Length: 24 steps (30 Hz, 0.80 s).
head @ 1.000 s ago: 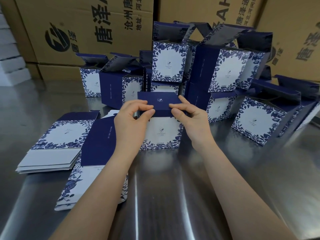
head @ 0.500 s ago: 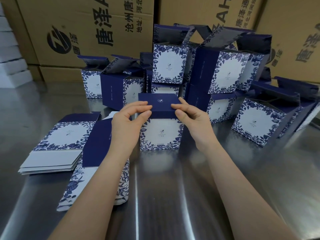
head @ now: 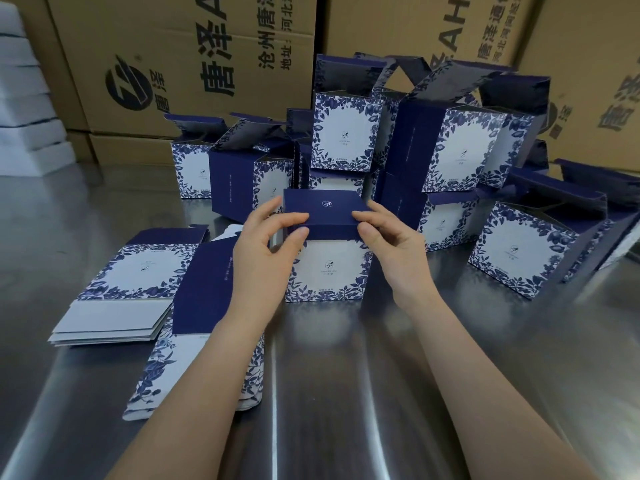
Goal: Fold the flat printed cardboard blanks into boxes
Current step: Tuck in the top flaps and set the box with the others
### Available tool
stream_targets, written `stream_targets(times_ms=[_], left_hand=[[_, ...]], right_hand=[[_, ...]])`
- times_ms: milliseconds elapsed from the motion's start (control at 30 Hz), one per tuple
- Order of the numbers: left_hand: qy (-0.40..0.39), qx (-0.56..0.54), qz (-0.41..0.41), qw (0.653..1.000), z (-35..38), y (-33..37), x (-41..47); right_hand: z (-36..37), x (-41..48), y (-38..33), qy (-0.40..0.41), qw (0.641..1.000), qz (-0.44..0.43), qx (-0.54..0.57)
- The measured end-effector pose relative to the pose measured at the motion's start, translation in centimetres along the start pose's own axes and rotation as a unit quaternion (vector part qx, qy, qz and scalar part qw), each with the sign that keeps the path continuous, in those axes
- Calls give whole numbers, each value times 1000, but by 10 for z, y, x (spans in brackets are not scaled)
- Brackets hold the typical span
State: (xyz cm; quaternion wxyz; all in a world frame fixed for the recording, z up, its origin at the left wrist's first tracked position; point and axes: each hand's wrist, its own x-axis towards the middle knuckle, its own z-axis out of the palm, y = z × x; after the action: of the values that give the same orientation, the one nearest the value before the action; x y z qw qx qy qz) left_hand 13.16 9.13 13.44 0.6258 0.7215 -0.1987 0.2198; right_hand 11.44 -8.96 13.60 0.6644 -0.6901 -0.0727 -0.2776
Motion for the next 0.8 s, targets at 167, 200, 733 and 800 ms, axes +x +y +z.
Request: stream_targets(times_ms=[167, 200, 733, 800], left_hand=[[-37, 73, -4, 997, 8, -8, -4], [-27, 71, -1, 997, 10, -9, -5], [190, 34, 58, 980, -16, 14, 8], [239, 45, 60, 968, -31, 15, 20]], right_hand=[[4, -1, 3, 51, 997, -40, -47], [4, -1, 3, 55, 996, -41, -48], [11, -9, 2, 53, 995, -61, -61], [10, -10, 7, 48, 994, -53, -80]])
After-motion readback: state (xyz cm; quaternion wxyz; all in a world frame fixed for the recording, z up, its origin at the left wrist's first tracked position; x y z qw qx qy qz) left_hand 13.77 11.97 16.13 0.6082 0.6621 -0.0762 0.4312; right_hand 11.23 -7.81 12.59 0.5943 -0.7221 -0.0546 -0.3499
